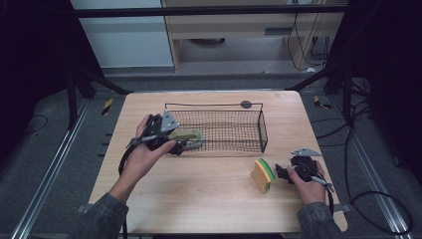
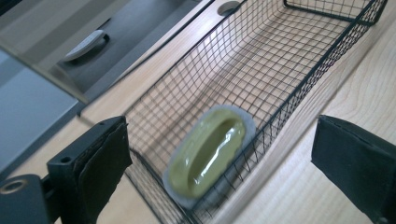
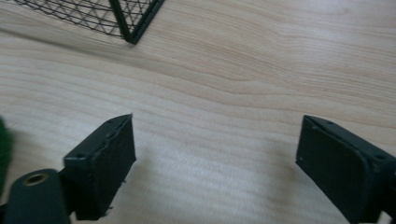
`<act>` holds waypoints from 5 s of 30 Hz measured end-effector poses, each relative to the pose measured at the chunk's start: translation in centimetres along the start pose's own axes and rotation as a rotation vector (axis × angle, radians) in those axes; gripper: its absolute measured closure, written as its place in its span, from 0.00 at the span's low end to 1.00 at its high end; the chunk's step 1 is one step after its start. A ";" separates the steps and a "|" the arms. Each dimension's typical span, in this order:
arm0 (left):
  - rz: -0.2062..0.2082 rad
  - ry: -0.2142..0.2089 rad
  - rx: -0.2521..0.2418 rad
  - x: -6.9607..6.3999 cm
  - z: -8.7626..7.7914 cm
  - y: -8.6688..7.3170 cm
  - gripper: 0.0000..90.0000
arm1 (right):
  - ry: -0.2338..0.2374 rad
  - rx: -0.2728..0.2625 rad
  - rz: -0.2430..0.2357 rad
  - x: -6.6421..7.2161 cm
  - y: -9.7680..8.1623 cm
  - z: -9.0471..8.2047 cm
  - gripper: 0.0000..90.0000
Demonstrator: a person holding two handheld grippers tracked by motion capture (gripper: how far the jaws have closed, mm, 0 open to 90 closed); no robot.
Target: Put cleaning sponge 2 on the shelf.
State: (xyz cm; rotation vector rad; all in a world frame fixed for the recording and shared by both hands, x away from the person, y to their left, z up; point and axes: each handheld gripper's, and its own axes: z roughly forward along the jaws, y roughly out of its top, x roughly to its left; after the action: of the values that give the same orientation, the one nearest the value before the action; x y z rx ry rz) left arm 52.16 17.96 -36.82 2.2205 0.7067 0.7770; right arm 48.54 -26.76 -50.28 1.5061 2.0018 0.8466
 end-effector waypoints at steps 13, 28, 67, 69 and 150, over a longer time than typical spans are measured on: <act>-0.130 0.003 0.114 -1.7 0.8 -10.4 0.05 | 0.036 0.139 -0.080 2.7 -2.1 -5.2 0.19; -0.261 -0.078 0.214 -2.2 3.3 -13.9 0.05 | 0.157 0.217 -0.060 6.5 -0.7 -9.1 0.20; -0.329 -0.099 0.126 -1.6 3.9 -15.2 0.00 | 0.162 0.361 -0.156 9.6 7.3 -6.5 0.24; -0.328 -0.099 0.126 -1.6 3.9 -15.2 0.00 | 0.160 0.370 -0.154 9.6 7.4 -6.4 0.26; -0.334 -0.100 0.121 -1.6 4.0 -15.2 0.00 | 0.058 0.159 -0.199 1.2 17.7 -8.4 0.72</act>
State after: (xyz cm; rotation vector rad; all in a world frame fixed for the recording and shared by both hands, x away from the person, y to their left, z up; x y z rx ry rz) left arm 49.83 24.78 -50.90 2.1505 1.0627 0.4644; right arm 53.95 -23.65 -31.66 1.3485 2.2633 0.6706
